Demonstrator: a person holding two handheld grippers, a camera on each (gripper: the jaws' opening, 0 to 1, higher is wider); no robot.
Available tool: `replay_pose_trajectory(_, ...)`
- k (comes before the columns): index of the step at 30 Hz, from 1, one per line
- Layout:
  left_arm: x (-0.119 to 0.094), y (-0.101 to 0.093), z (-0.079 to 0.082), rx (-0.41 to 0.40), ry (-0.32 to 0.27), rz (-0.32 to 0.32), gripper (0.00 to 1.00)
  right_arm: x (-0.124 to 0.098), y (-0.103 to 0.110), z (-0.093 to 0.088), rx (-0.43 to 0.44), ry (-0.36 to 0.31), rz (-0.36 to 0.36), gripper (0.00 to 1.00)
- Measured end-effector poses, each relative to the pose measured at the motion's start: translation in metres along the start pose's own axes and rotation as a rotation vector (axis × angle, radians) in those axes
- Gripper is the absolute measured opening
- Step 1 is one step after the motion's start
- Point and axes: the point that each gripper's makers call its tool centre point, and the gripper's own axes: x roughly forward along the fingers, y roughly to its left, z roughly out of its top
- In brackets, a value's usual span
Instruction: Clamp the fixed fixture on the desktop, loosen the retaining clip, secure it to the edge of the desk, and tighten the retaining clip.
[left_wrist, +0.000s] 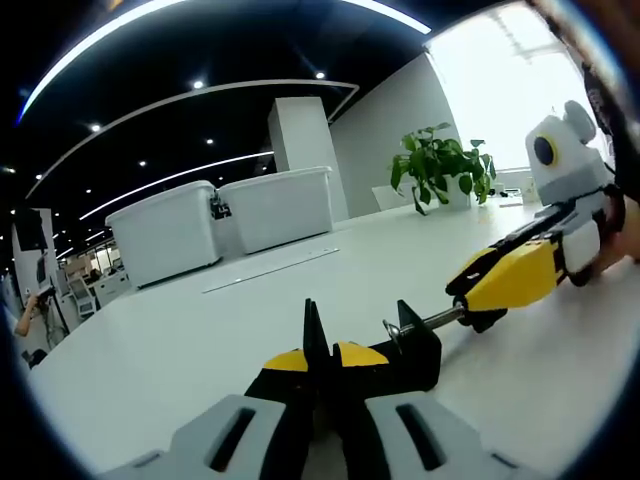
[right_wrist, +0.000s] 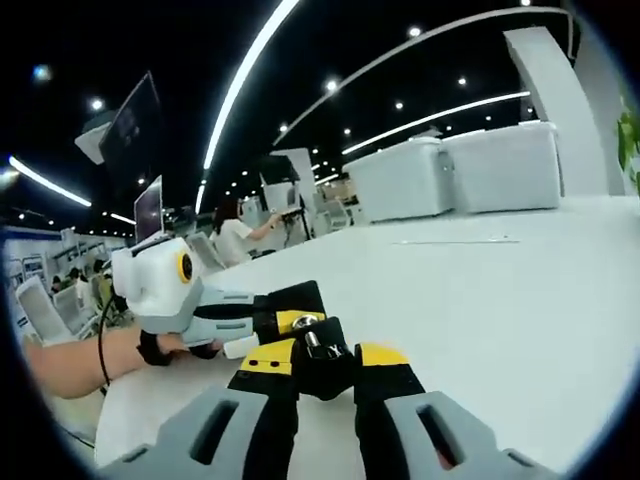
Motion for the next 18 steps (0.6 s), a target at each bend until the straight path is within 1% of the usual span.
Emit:
replay_pose_trajectory(5, 0.001, 0.001, 0.0, -0.002, 0.001, 0.0, 0.07, -0.006, 0.01, 0.001, -0.186, -0.02, -0.009, 0.2)
replay_pose_trajectory(7, 0.001, 0.001, 0.001, -0.002, 0.001, 0.0, 0.07, -0.007, 0.014, 0.001, -0.286, -0.016, -0.016, 0.2)
replay_pose_trajectory(9, 0.002, 0.002, 0.001, -0.001, 0.001, 0.0, 0.07, -0.008, 0.018, 0.001, -0.365, -0.011, -0.03, 0.2)
replay_pose_trajectory(10, 0.002, 0.002, 0.001, -0.001, 0.001, 0.001, 0.07, -0.005, 0.013, 0.005, -0.416, -0.009, -0.04, 0.2)
replay_pose_trajectory(14, 0.001, 0.002, 0.001, 0.0, 0.001, 0.002, 0.07, -0.005, 0.018, 0.004, -0.591, -0.001, -0.063, 0.2)
replay_pose_trajectory(15, 0.001, 0.002, 0.001, 0.0, 0.001, 0.002, 0.07, -0.006, 0.019, 0.003, -0.605, 0.0, -0.066, 0.2)
replay_pose_trajectory(16, 0.001, 0.002, 0.001, 0.0, 0.001, 0.002, 0.07, -0.001, 0.012, 0.006, -0.627, 0.003, -0.07, 0.2)
replay_pose_trajectory(18, 0.001, 0.002, 0.001, 0.0, 0.001, 0.002, 0.07, -0.001, 0.013, 0.006, -0.683, 0.005, -0.074, 0.2)
